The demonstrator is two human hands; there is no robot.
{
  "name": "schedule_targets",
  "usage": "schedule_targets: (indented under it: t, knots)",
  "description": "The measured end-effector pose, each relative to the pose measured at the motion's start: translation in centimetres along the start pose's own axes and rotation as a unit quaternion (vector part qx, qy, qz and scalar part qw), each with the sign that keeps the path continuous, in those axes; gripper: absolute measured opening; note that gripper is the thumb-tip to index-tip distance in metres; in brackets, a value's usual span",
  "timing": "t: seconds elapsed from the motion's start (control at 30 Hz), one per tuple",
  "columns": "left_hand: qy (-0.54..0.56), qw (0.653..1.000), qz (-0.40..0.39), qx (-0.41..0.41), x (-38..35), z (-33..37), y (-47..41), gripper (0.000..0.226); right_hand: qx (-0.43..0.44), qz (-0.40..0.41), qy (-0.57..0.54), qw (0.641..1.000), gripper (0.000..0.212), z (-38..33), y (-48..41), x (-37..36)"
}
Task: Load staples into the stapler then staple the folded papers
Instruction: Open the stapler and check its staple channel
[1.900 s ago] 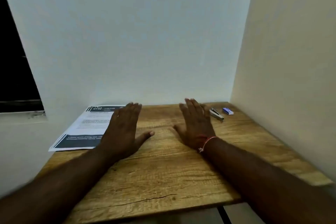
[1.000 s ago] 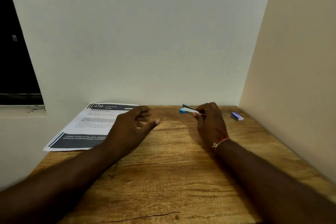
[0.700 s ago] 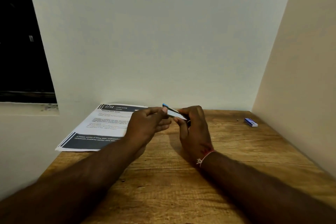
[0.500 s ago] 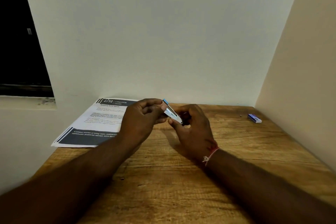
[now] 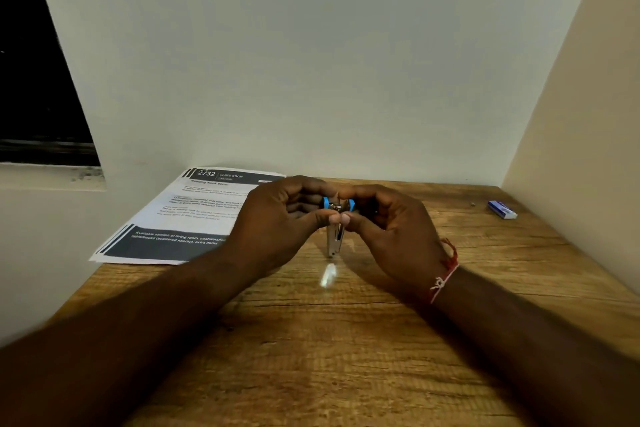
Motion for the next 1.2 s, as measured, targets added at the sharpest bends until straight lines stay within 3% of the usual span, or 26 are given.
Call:
schedule_targets:
  t: [0.4, 0.6, 0.7, 0.97, 1.2]
  knots:
    - [-0.01, 0.999, 0.023, 0.024, 0.3, -0.2, 0.0, 0.029, -0.021, 0.018, 0.035, 0.999, 0.025, 1.7, -0.9, 1.1]
    - [0.064, 0.993, 0.064, 0.08, 1.8, -2.0, -0.9, 0.025, -0.12, 0.026, -0.019, 0.992, 0.022, 3.8, -1.4, 2.3]
    - [0.067, 0.992, 0.064, 0.082, 2.1, -2.2, -1.0, 0.027, -0.138, -0.022, 0.024, 0.99, 0.018, 4.9, -1.4, 2.4]
    - [0.053, 0.996, 0.029, 0.066, 1.2, -1.8, -0.7, 0.032, -0.076, -0.085, 0.188, 0.976, 0.013, 4.3, -1.2, 1.6]
    - [0.03, 0.999, 0.0, 0.029, 0.2, -0.7, 0.0, 0.035, 0.002, -0.058, 0.065, 0.996, 0.032, 0.5, -0.5, 0.1]
Point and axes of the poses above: each hand's wrist, its own y-axis away from the middle knuckle, its own x-axis out of the back of the hand, z = x × y, the point moved 10 cm from there along -y, towards the middle knuckle, and after that the axes turned 9 degrees about z, right-handed, at the moved point
